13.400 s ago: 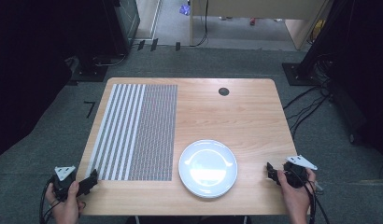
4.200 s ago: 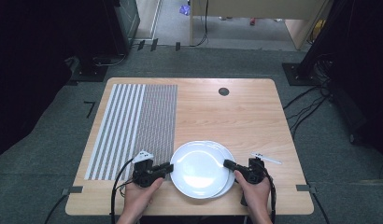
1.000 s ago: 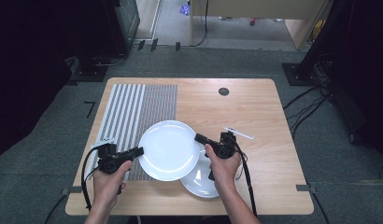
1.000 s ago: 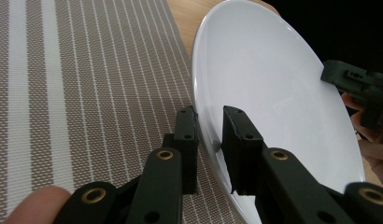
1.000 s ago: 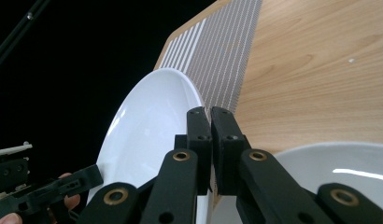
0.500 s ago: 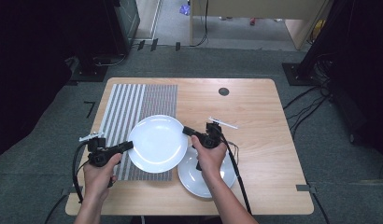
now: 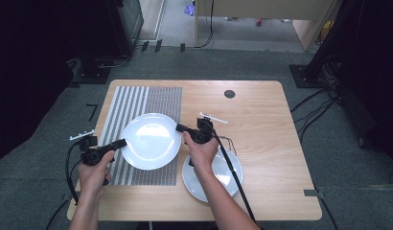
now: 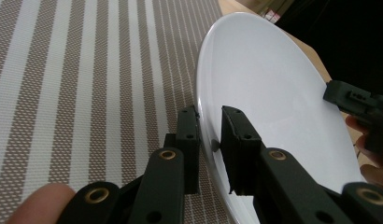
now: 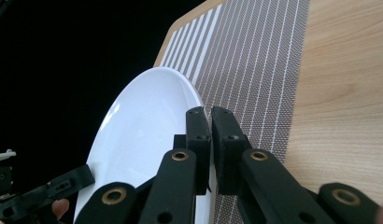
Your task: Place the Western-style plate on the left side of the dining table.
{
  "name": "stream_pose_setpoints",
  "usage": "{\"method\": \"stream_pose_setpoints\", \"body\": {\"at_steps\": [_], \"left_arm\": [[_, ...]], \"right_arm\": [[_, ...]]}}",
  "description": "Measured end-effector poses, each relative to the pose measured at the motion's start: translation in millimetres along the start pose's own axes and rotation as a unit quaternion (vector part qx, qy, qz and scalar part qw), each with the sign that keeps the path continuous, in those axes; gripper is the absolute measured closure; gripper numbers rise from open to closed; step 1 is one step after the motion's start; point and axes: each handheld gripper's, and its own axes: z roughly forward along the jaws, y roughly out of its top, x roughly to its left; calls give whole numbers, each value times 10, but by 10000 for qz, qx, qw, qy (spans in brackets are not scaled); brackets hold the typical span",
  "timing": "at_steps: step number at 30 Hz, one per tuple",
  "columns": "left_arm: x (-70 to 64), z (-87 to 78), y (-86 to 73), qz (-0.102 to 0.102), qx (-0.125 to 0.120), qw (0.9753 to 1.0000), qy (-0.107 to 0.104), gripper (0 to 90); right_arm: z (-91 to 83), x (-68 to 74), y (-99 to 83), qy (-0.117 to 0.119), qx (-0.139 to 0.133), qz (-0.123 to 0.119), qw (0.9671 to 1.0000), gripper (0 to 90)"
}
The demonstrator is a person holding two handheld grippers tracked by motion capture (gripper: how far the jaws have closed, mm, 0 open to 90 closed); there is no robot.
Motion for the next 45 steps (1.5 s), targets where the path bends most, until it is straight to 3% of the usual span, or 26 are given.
{"method": "stream_pose_setpoints", "body": {"at_steps": [10,18,25,29,36,42,45], "left_arm": [[187,116,108,-162,-39,9998,100,801],[367,241,192,-479,-161,9984,239,805],[474,348,256,-483,-118,9979,426,795],[575,439,278,-626,-116,9971,417,796],[668,576,366,-732,-89,9959,528,797],[720,655,418,-789,-55,9952,575,798],[724,660,434,-787,-98,9950,613,806]], "right_arm": [[292,-64,-6,-200,222,109,9995,861],[543,-51,60,-379,225,129,9989,860],[738,-7,160,-499,212,36,9985,861],[846,-10,196,-579,238,-29,9980,860],[984,-60,216,-708,249,99,9971,860],[1095,-74,216,-894,181,-6,9958,854],[1159,-87,198,-987,127,-177,9949,844]]}}
